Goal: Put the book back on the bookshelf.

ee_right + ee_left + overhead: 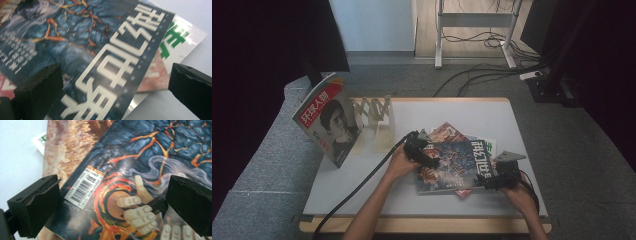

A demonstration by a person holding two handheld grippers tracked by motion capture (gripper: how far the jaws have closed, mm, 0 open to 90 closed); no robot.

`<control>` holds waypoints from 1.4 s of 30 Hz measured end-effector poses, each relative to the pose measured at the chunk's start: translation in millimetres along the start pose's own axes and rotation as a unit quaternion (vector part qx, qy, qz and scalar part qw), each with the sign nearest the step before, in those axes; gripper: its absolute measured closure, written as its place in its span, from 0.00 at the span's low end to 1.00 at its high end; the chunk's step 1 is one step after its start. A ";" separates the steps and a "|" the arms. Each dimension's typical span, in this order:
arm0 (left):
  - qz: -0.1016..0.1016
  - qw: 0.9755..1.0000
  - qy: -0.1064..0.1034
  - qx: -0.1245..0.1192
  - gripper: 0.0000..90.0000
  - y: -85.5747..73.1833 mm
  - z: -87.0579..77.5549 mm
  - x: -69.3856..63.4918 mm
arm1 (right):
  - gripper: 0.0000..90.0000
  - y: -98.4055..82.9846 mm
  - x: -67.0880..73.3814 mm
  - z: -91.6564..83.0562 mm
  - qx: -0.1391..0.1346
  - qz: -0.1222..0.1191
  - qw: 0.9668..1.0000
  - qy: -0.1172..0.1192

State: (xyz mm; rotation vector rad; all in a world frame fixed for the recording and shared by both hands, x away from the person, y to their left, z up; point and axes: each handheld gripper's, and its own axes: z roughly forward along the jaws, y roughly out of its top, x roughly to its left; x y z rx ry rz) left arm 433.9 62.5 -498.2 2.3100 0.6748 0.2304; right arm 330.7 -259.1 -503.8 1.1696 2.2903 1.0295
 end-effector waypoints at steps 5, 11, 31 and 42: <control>-0.001 1.000 0.002 0.008 0.00 2.4 2.8 5.4 | 0.00 -8.4 2.9 -1.9 0.003 0.004 1.000 0.002; -0.007 1.000 -0.011 0.009 0.00 6.2 9.1 6.2 | 0.00 -16.0 8.4 -7.6 0.000 0.005 1.000 0.006; -0.019 1.000 0.012 0.017 0.07 0.6 -1.5 -8.8 | 0.00 -28.9 1.8 -10.5 0.005 0.009 1.000 -0.027; -0.013 0.999 -0.003 0.030 0.05 -11.4 -12.4 -18.9 | 0.00 -16.2 -15.1 -4.0 0.019 0.014 0.998 -0.052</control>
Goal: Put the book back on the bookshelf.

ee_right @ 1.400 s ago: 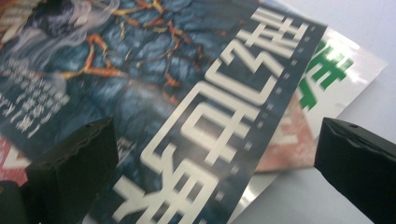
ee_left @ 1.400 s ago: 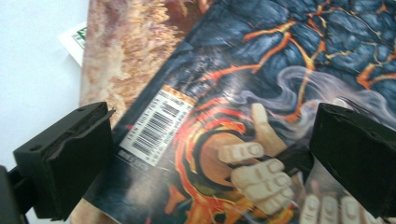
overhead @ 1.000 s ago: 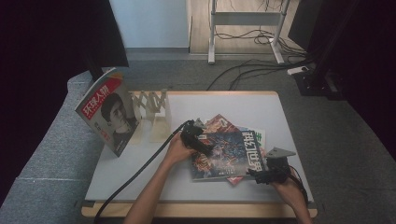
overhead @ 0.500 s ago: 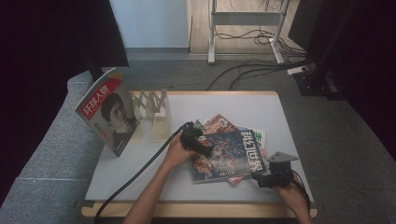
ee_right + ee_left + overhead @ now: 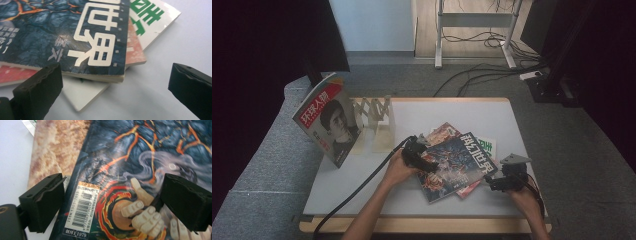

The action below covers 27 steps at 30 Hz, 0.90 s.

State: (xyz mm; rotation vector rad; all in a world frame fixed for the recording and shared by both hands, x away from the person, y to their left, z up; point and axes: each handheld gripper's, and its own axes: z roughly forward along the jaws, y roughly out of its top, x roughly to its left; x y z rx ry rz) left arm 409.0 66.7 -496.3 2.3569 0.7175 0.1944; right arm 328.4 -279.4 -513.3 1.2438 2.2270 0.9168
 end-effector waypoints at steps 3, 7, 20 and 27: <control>0.001 1.000 -0.005 0.004 0.04 -4.8 -3.0 -3.0 | 0.00 3.3 -5.8 3.9 0.001 0.007 1.000 -0.002; 0.003 1.000 -0.002 0.003 0.04 -11.0 -6.6 -8.9 | 0.00 8.2 -13.4 9.0 0.005 0.020 1.000 0.004; 0.014 1.000 -0.008 0.015 0.06 -23.5 -16.7 -26.7 | 0.00 26.9 -30.3 24.4 0.011 0.031 0.999 -0.022; 0.020 1.000 -0.016 0.010 0.06 -30.9 -20.7 -38.1 | 0.00 35.1 -38.7 33.9 0.012 0.038 0.999 -0.029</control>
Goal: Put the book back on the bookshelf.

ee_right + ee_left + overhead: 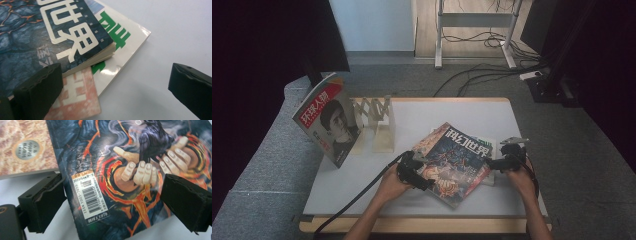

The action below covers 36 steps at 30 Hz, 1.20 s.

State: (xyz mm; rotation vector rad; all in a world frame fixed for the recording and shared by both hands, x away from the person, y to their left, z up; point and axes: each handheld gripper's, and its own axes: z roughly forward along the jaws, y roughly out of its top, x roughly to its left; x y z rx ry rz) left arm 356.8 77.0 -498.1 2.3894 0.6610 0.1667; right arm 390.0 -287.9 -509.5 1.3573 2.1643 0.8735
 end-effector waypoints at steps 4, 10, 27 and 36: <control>0.004 1.000 -0.008 -0.006 0.06 -4.3 -1.3 -8.8 | 0.03 4.2 -2.1 3.9 -0.004 0.003 1.000 -0.005; 0.006 1.000 -0.009 -0.015 0.06 -9.2 -2.3 -19.2 | 0.04 9.1 -5.5 9.1 -0.008 0.013 1.000 -0.006; 0.011 0.999 0.003 -0.040 0.19 -41.0 -31.0 -13.4 | 0.01 1.5 4.6 -10.0 -0.026 0.006 0.999 0.019; 0.015 0.998 -0.024 -0.052 0.54 -53.2 -32.3 -10.5 | 0.01 5.4 18.7 -15.2 -0.031 -0.008 0.999 0.041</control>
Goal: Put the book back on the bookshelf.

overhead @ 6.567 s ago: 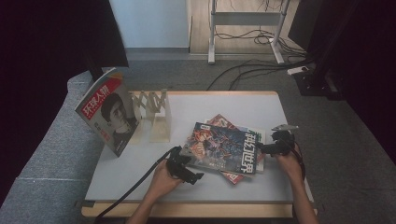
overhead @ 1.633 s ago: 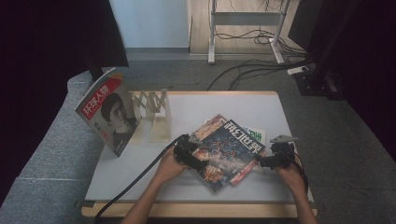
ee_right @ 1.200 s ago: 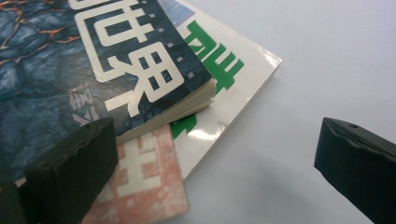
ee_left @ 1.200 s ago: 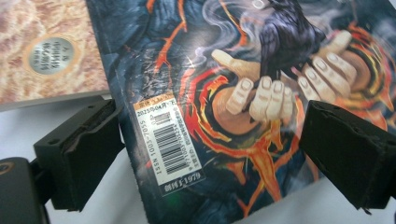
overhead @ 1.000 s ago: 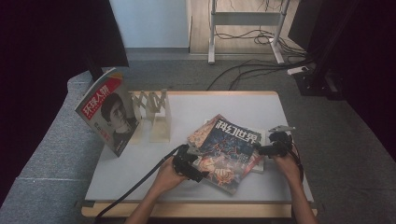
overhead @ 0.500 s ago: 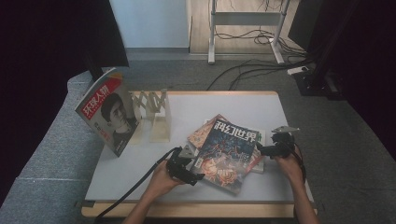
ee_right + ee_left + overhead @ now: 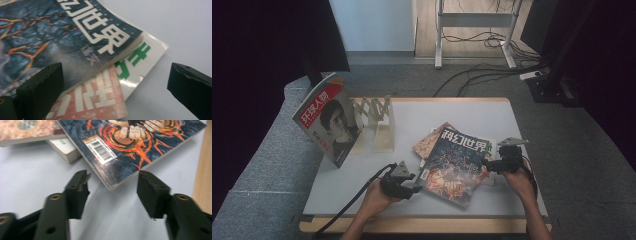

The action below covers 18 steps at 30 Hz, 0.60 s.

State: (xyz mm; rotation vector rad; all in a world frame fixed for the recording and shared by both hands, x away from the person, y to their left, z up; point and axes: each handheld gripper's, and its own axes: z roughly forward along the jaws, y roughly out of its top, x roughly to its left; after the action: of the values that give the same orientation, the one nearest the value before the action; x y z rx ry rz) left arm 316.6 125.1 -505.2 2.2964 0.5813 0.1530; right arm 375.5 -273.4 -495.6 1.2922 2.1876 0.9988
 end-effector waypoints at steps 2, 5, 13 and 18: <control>-0.003 1.000 0.006 -0.001 0.61 0.3 2.5 -0.3 | 0.01 0.7 3.0 -1.4 -0.001 -0.006 1.000 0.005; -0.010 1.000 -0.003 -0.004 0.64 1.3 3.3 2.7 | 0.01 0.3 4.6 -1.5 0.002 -0.006 1.000 0.010; -0.006 1.000 -0.012 -0.010 0.67 11.0 14.6 1.5 | 0.01 -3.9 4.0 3.8 0.011 -0.006 1.000 0.014; -0.007 1.000 -0.014 -0.011 0.67 19.3 22.6 2.8 | 0.01 -3.4 3.8 2.6 0.008 -0.005 1.000 0.016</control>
State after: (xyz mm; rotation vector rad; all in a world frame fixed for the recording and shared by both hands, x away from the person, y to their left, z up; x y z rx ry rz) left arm 332.3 99.9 -508.0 2.2686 0.5782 0.1205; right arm 373.4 -270.2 -499.8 1.2791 2.2283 1.0050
